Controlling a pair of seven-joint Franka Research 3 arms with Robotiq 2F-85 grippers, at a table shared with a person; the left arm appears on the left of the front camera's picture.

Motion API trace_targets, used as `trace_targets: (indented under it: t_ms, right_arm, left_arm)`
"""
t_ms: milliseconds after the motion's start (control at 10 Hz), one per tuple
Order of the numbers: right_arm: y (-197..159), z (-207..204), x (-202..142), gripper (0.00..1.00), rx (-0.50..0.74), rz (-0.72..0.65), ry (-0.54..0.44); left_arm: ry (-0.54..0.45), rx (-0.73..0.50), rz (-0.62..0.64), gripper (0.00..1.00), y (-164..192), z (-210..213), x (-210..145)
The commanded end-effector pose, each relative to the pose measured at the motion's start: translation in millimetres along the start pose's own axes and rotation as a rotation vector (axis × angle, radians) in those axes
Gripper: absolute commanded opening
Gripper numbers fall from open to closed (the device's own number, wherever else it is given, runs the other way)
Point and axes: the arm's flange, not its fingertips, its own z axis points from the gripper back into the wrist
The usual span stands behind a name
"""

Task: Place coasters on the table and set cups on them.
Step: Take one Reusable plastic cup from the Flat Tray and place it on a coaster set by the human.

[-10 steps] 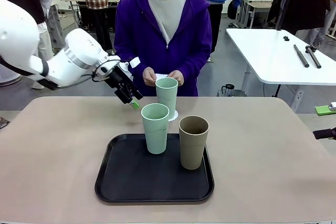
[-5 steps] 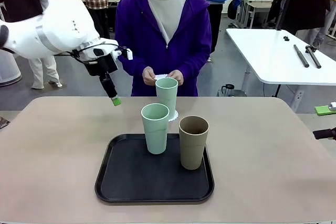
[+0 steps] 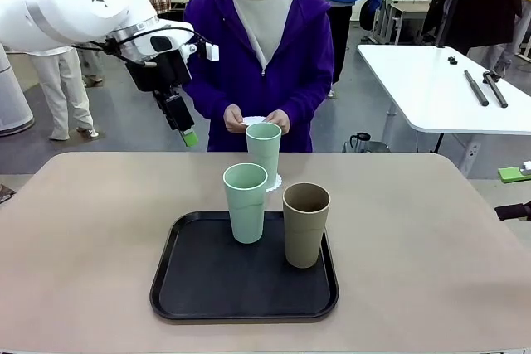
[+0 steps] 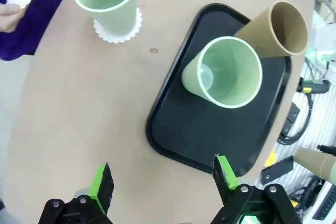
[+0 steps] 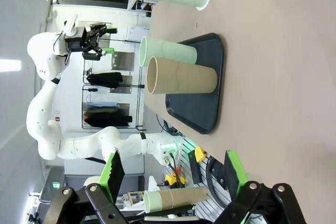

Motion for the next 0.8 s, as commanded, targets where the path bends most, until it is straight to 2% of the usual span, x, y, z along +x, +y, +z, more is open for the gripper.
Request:
trace_targets:
  t_ms: [0,700]
  right_arm:
    - [0.5,-0.2,2.7,1.0,0.023,0.009,-0.013]
    - [0.5,-0.2,2.7,1.0,0.023,0.009,-0.013]
  left_arm:
    - [0.0,-0.042,-0.004,1.0,0.8,-3.2,-3.7]
    - [0.011,-0.016,0.006,1.0,1.1,-4.5,-1.7]
